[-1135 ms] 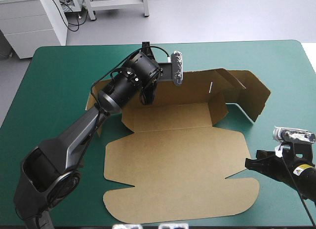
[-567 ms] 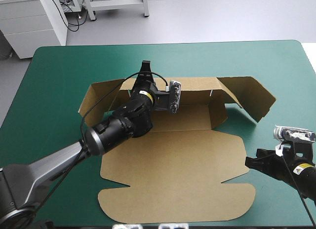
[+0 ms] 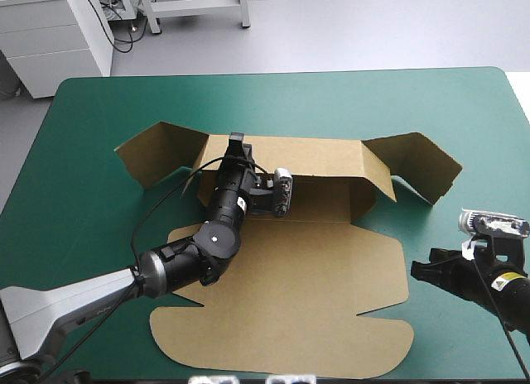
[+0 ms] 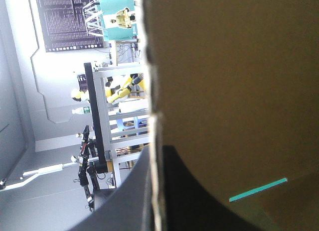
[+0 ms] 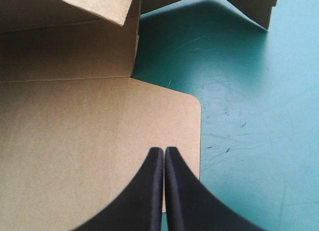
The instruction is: Fold the box
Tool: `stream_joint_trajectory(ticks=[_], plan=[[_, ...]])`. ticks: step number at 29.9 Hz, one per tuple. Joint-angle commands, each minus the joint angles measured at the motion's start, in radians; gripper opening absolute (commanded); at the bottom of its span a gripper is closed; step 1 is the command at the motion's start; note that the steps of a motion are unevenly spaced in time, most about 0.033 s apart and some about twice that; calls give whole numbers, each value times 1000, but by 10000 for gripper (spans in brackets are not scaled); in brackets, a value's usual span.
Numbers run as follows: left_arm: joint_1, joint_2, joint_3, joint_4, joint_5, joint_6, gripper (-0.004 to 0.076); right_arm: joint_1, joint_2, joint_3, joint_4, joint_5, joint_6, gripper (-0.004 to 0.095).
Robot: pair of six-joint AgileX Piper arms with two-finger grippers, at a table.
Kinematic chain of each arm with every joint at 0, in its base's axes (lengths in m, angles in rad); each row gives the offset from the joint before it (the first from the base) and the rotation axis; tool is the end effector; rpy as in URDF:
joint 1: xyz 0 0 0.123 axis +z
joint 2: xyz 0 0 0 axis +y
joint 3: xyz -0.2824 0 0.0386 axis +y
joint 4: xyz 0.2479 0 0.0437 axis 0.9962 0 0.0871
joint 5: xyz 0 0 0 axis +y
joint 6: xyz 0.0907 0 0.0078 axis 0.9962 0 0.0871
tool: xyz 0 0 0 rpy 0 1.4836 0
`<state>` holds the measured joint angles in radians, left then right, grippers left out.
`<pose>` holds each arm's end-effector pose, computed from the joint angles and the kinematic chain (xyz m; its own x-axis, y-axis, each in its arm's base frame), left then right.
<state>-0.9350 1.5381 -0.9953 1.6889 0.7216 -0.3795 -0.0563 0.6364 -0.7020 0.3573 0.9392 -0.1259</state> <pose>0.2433 -0.2289 0.2922 0.1904 0.9816 0.0134 0.2532 -0.0623 0.9654 0.1051 0.0198 0.3218 -0.6951 0.1265 -0.7076 -0.0884 0.9619 0.2589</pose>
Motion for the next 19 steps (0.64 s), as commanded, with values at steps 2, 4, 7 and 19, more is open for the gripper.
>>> stream_joint_trajectory(ticks=[2, 4, 7, 19], plan=[[-8, -47, -20, 142, 94, -38, -8, 2, 38, -63, 25, -61, -4, -4], [-8, -47, -20, 142, 94, -38, -8, 2, 71, -105, 23, -61, -9, -4], [-8, -47, -20, 142, 91, -38, -8, 2, 146, -197, 18, -47, -35, -4], [-8, -47, -20, 142, 89, -1, -8, 2, 604, -711, -10, 8, -113, -4]])
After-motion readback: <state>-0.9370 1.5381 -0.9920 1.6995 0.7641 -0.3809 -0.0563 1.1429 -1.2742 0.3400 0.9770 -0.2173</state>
